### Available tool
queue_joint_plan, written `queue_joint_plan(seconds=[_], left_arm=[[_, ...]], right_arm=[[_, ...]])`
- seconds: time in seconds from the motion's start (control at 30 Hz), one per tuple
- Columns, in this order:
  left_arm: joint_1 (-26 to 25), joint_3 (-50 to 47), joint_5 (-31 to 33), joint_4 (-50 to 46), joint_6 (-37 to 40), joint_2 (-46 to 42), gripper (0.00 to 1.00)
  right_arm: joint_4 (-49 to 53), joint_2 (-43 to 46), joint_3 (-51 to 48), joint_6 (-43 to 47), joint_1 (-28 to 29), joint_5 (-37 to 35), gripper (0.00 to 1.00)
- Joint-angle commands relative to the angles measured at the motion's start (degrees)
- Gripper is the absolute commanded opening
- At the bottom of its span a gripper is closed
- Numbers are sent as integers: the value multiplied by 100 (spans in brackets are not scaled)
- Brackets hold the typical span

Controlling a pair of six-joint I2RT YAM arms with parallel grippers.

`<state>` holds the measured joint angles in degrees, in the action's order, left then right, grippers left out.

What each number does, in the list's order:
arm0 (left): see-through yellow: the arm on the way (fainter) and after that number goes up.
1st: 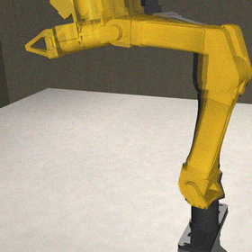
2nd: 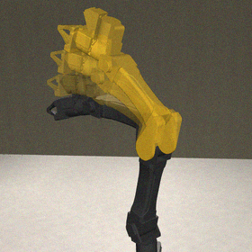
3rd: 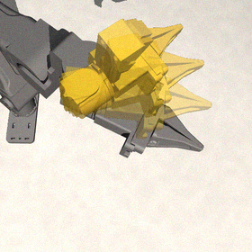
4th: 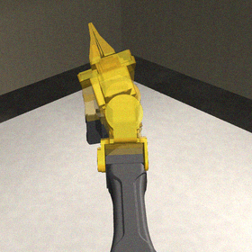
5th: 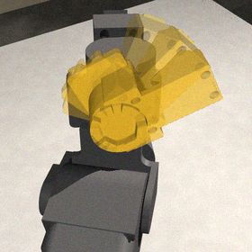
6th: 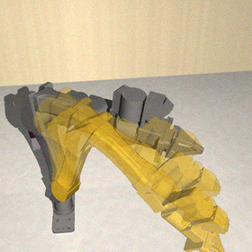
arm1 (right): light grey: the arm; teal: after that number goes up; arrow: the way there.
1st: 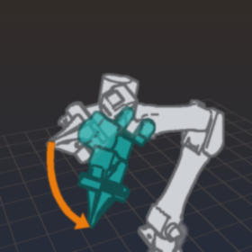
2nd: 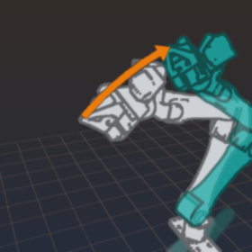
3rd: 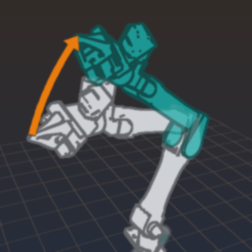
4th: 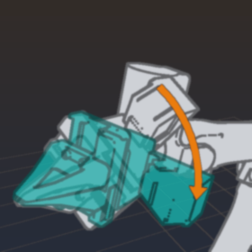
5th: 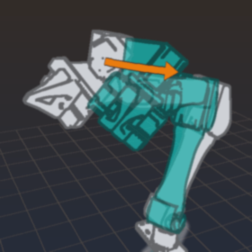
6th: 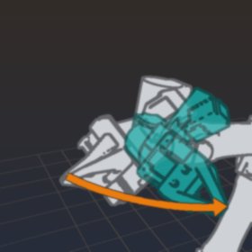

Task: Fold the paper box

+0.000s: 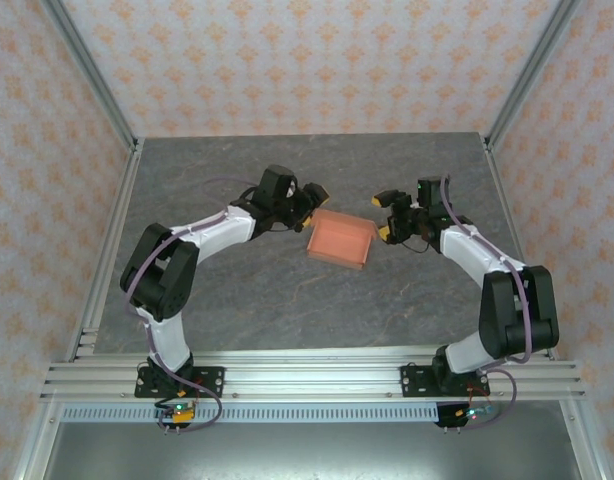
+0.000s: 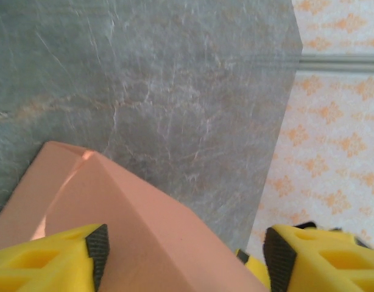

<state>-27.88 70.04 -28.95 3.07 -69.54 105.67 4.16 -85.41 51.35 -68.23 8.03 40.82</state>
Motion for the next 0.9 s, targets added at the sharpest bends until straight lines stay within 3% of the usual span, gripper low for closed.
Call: queue_joint_plan(seconds=[0.0,0.33,0.63,0.7,0.87], left_arm=[[-81,-289,-55,564,-453,-125,64],[-227,-172,-260,537,-413,-40,58],[-245,-663,-305,554,-80,29,52],[-244,-743,-300,469,-4,15,52],[-256,-817,-278,459,35,-9,52]], right_arm=[[-365,-200,22,-331,-21,401,67],[-421,-363,-41,-455,73,482,64],[-595,-211,-407,-456,151,456,67],[-410,-224,-300,-382,198,602,71],[160,-271,-58,-304,241,591,71]])
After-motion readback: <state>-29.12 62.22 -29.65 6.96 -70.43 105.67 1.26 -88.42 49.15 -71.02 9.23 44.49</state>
